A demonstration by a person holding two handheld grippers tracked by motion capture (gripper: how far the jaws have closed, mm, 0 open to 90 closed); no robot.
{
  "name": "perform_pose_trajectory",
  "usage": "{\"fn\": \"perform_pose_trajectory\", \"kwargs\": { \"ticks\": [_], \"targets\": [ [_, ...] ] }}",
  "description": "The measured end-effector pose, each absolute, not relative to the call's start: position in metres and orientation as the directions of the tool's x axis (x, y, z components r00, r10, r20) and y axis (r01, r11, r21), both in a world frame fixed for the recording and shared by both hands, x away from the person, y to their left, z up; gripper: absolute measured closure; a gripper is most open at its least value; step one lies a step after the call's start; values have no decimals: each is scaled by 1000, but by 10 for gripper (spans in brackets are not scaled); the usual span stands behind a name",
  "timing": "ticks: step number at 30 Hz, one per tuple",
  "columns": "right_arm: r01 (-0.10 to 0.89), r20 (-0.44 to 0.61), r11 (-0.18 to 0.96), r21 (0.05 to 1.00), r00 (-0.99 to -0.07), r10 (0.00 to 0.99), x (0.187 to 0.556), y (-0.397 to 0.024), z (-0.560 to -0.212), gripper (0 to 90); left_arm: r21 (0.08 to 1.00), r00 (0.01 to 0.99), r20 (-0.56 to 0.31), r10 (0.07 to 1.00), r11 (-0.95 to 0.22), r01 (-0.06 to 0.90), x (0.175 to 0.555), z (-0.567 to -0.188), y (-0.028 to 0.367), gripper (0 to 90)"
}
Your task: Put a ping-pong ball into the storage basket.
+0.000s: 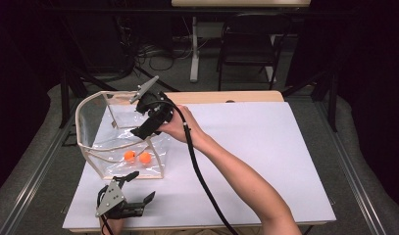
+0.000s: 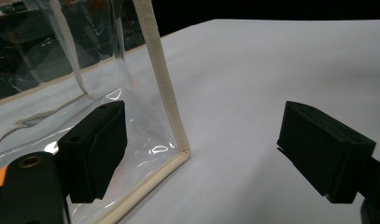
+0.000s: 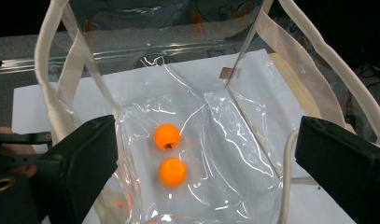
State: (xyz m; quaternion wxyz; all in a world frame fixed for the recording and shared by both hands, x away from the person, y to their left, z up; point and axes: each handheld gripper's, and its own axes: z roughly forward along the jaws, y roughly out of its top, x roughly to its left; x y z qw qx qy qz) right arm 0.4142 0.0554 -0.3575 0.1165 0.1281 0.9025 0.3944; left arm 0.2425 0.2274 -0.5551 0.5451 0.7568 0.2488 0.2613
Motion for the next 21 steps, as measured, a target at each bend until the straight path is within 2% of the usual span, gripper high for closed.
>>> {"fn": "perform_pose_trajectory", "kwargs": {
  "ticks": [12, 21],
  "targets": [
    [143, -88, 632, 761, -944, 319, 409, 32, -358, 4, 954, 737, 124, 664, -283, 95, 241, -555, 227, 157],
    [138, -92, 618, 774, -941, 324, 402, 14, -357, 0, 954, 737, 126, 664, -284, 93, 241, -555, 227, 156]
  ]
}}
